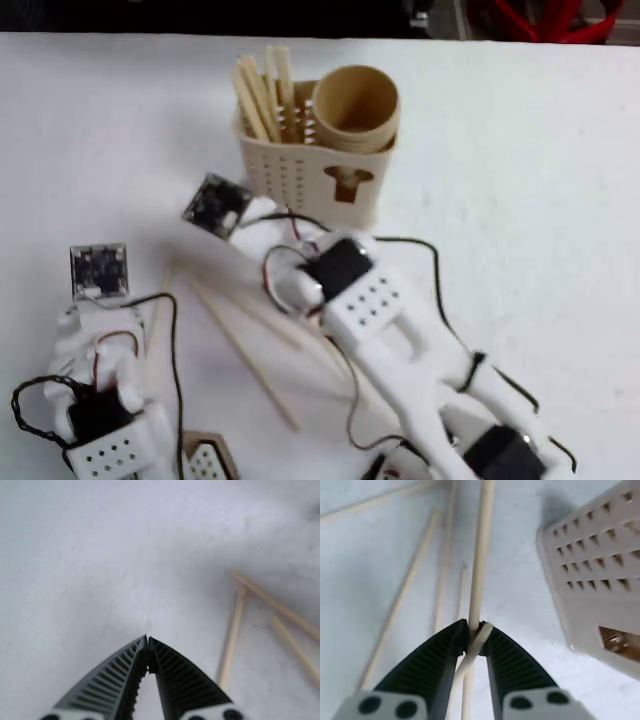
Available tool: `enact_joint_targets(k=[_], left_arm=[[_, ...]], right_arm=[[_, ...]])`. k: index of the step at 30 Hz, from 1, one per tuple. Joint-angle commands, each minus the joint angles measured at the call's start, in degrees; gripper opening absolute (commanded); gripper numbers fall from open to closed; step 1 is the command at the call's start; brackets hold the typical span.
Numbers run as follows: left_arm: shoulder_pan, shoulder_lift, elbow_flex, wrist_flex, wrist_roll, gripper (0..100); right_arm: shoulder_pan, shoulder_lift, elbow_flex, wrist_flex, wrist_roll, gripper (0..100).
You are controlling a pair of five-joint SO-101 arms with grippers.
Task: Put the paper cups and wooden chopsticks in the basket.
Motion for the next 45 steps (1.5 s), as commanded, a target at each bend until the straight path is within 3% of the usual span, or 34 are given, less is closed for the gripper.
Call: enact_joint_targets(k=[1,12,23,31,40,45], left_arm=[[0.75,-0.66,-0.53,-1.23,-0.62,2],[0.75,-0.66,-0.53,-1.23,-0.62,2],[0.75,-0.66,-0.53,-1.23,-0.62,2],[0.75,-0.66,-0.53,-1.23,-0.62,2],[0.75,-0.66,-0.53,-1.23,-0.62,2],[0.75,-0.66,-0.53,-1.23,-0.62,2]], right_arm=[[0.48,-5.67,-6.68,-0.13,-1.49,1.9],[4.62,-6.73,-25.58,-3.91,-2.29,2.0],[8.31,-3.12,-26.20,-31.60,-2.46,2.0],[11.56,7.60,-26.20,-44.88,-11.16,2.0],[14.55,18.42,-26.20,-45.93,-12.48,2.4],[14.64,20.79,-26.20,-45.76,-12.48,12.4]])
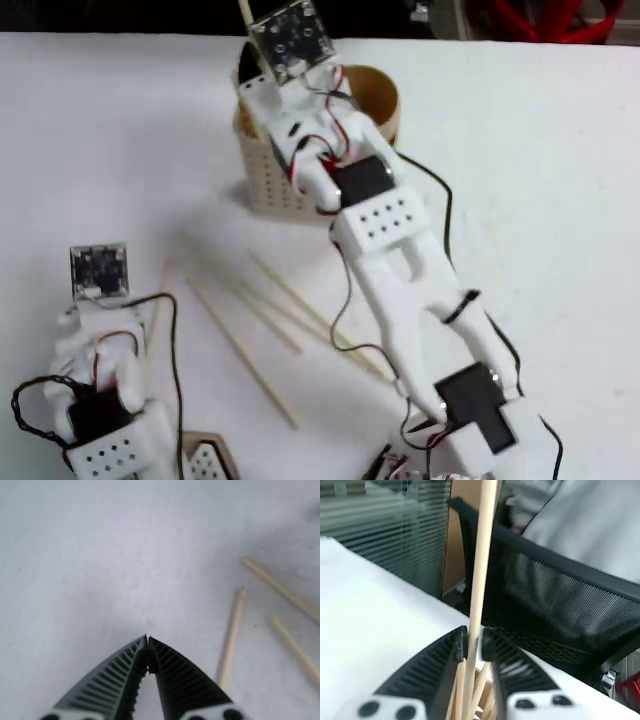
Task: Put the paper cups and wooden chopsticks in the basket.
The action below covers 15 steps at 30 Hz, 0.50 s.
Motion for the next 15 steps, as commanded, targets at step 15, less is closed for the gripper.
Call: enact_joint_targets(k=[15], left_arm=[[0.75,-0.66,-0.70,-0.97,-1.41,2]], right_arm=[[0.92,-15.96,-2.37,42.51,0.09,1.9]])
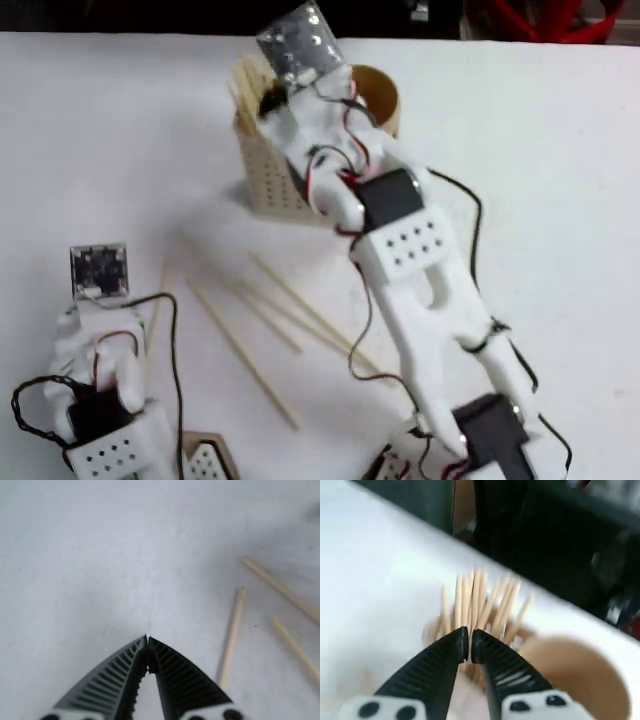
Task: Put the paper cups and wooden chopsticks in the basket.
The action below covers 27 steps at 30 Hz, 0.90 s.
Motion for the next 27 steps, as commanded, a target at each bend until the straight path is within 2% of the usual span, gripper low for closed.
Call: enact_joint_targets(k=[1,5,9,13,18,23,27], left_arm=[[0.75,-0.66,-0.88,-0.97,-1.67,2],[0.75,-0.48,-3.08,0.44,-1.76,2],[0.75,-0.31,-6.59,3.69,-2.11,2],[0.75,-0.22,-12.66,8.26,-4.66,2],[0.75,2.07,-18.99,11.34,-8.97,2],[0.75,16.40,-26.46,11.78,-11.08,2],[0.75,31.52,-34.02,16.88,-13.54,7]], right_arm=[[0.66,-5.14,-2.37,14.55,0.09,1.9],[0.66,-6.81,-1.49,25.45,0.09,1.9],[0.66,-9.27,6.51,27.47,0.09,1.9],[1.10,-13.93,20.75,20.62,0.09,1.9],[7.78,-19.82,37.01,7.25,0.18,2.0],[13.05,-20.88,47.82,-4.35,0.18,2.1],[14.37,-20.88,53.54,-10.51,0.09,2.1]])
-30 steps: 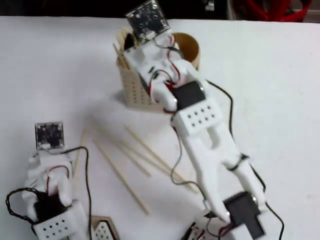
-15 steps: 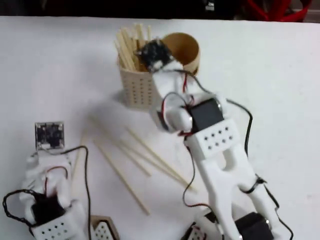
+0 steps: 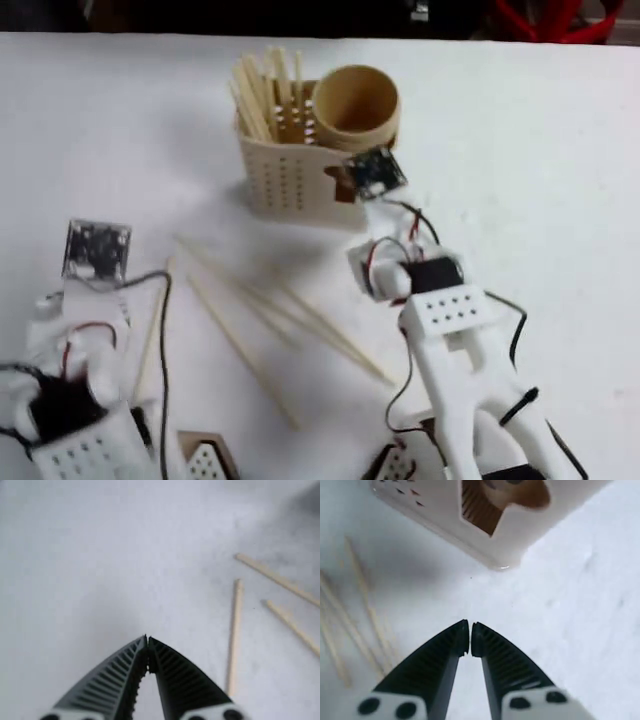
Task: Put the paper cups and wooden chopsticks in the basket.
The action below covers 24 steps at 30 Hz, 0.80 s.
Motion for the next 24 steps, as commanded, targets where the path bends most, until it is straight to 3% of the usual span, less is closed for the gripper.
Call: enact_joint_targets(k=[1,7,14,19,24], left_arm=[[0.84,14.64,-8.00,4.04,-2.20,10],[1.19,30.73,-9.32,1.67,-2.55,26],[8.48,46.81,-8.53,-4.31,-2.37,25],[9.27,61.67,-10.81,-10.73,-2.37,25],[8.66,74.07,-19.16,-8.35,-2.29,20]], right_arm=[[1.45,-1.98,2.55,-5.14,-0.09,2.1],[1.54,-1.98,3.78,-6.64,-0.35,2.1],[1.27,-1.98,3.87,-6.55,-0.35,2.1],[1.54,-1.98,4.31,-6.46,-0.26,2.1],[1.45,-1.98,4.66,-6.55,0.00,2.1]])
